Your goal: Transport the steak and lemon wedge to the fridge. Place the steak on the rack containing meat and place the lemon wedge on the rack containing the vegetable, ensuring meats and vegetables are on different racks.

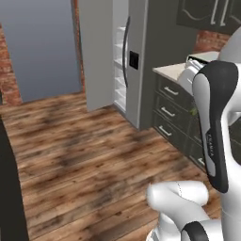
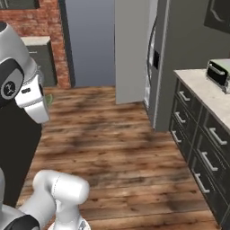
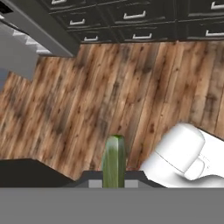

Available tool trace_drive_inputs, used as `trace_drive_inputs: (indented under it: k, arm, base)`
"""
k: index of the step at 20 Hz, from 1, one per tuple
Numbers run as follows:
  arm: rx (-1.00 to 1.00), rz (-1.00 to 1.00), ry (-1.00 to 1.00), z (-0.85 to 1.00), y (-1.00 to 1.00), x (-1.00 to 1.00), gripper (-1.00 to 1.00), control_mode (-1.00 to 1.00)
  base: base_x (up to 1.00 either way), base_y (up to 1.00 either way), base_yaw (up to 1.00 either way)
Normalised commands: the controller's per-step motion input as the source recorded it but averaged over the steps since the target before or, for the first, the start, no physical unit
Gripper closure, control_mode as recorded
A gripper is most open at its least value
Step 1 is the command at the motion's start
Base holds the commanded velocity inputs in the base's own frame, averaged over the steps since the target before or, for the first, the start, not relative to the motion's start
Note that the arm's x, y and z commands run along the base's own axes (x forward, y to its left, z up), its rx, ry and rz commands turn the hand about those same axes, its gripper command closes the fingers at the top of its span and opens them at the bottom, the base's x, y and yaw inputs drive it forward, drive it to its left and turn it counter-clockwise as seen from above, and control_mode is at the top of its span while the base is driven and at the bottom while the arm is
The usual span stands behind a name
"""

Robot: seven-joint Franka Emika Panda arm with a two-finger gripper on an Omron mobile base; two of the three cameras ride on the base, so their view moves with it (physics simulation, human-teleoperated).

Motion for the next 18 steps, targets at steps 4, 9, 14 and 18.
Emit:
trace_drive_inputs:
  k: [4, 9, 14, 18]
  arm:
    - [0.0, 0.0, 0.0, 0.0, 0.0, 0.0, 1.0, 1.0]
    - [0.0, 0.0, 0.0, 0.0, 0.0, 0.0, 1.0, 1.0]
    - [0.0, 0.0, 0.0, 0.0, 0.0, 0.0, 1.0, 1.0]
    - [0.0, 0.0, 0.0, 0.0, 0.0, 0.0, 1.0, 1.0]
  base:
    - [1.0, -0.42, 0.21]
    - [1.0, -0.05, 0.13]
    - [1.0, -0.13, 0.01]
    - [1.0, -0.25, 0.0]
